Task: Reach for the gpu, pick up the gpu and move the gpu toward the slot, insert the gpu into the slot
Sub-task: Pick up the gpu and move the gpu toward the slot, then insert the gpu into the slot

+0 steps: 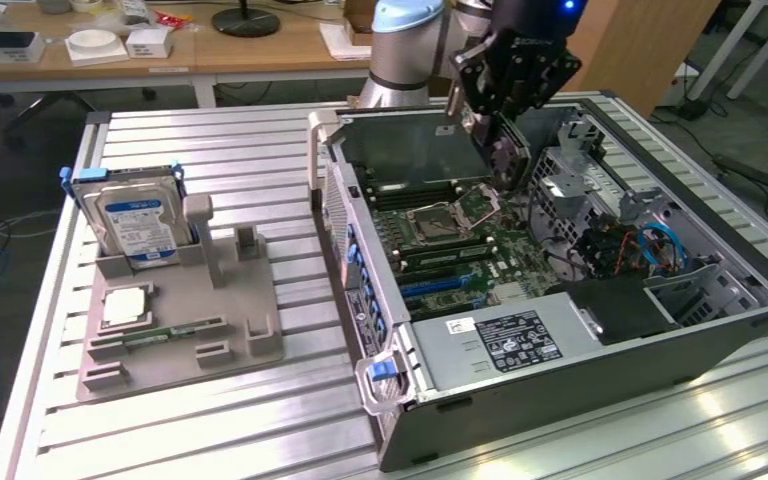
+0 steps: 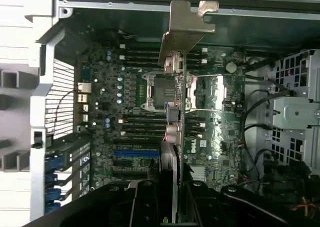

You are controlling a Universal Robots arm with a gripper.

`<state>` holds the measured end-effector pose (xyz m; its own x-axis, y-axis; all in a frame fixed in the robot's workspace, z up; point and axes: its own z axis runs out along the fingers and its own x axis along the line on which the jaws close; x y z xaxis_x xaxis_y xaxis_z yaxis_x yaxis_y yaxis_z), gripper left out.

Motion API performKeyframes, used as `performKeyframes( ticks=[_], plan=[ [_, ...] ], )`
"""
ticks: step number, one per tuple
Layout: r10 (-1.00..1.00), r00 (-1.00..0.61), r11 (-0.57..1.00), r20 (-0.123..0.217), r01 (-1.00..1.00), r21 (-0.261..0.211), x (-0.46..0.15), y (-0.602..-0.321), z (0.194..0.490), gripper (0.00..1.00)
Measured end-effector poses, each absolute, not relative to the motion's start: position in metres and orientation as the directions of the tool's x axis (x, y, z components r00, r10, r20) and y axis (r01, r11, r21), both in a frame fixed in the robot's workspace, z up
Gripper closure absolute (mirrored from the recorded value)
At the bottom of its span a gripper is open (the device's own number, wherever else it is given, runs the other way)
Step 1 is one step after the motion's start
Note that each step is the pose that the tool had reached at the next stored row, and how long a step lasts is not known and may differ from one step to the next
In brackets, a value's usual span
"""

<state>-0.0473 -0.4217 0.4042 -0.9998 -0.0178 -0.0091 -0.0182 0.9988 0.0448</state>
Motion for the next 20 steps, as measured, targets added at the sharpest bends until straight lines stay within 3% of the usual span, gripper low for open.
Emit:
performKeyframes(
  ticks=[11, 20],
  plan=[
    [-0.018, -1.000, 0.999, -0.009, -0.018, 0.045, -0.001, -0.422, 0.400, 0.73],
    [-0.053, -0.999, 0.998, -0.009, -0.053, 0.045, 0.001, -0.422, 0.400, 0.73]
  ],
)
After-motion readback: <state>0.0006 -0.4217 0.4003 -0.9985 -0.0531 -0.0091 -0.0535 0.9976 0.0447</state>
